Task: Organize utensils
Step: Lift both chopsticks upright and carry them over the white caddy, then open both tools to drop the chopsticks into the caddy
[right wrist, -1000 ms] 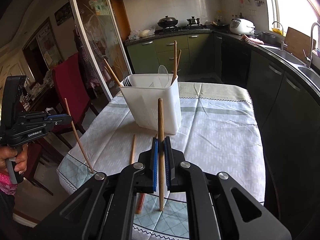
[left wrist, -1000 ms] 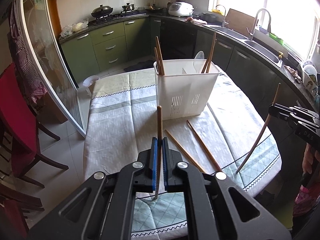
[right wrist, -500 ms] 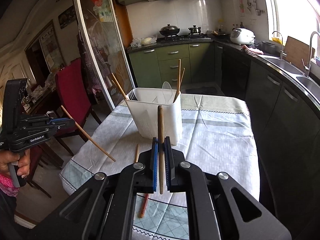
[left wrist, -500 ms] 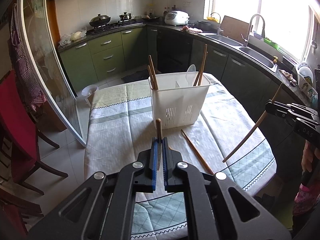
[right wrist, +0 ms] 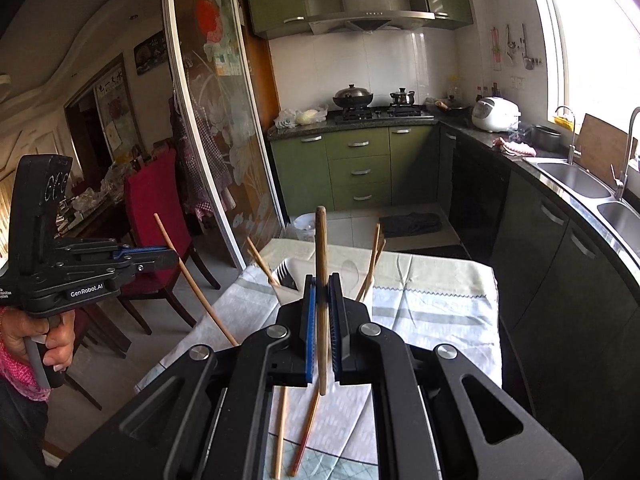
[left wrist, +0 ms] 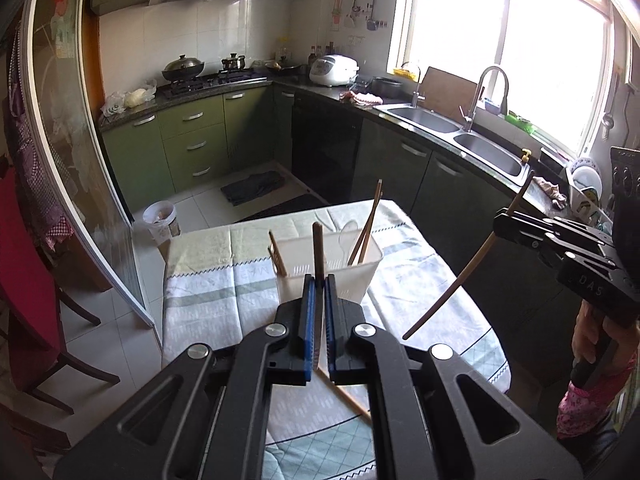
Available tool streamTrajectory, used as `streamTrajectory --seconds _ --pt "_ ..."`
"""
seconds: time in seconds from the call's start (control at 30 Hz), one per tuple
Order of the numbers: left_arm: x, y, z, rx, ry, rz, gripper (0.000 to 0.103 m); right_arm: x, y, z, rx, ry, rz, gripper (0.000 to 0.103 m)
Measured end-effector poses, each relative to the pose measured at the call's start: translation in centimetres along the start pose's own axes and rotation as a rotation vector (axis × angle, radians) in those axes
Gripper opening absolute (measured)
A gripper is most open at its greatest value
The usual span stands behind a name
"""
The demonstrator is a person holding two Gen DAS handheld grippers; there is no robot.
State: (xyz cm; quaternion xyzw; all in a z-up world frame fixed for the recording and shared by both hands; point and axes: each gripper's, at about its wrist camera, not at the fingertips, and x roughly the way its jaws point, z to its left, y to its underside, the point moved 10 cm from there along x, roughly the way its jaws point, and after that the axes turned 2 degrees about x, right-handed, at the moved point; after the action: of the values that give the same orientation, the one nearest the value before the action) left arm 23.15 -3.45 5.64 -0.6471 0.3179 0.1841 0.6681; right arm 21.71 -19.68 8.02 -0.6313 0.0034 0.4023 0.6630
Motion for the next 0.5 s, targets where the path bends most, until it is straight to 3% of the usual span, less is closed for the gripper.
streamTrajectory --seconds 0.3,0.5 --pt "-0.7 -9.2 -0.8 0.004 0.0 -0.125 0.005 0.6 -8.6 -1.0 0.032 0.016 -0.104 0.007" --pt "3.1 -11.1 0.1 -0.006 -0.034 -0.129 0.005 4.2 -11.2 -2.6 0.046 0.054 -0.111 0.007"
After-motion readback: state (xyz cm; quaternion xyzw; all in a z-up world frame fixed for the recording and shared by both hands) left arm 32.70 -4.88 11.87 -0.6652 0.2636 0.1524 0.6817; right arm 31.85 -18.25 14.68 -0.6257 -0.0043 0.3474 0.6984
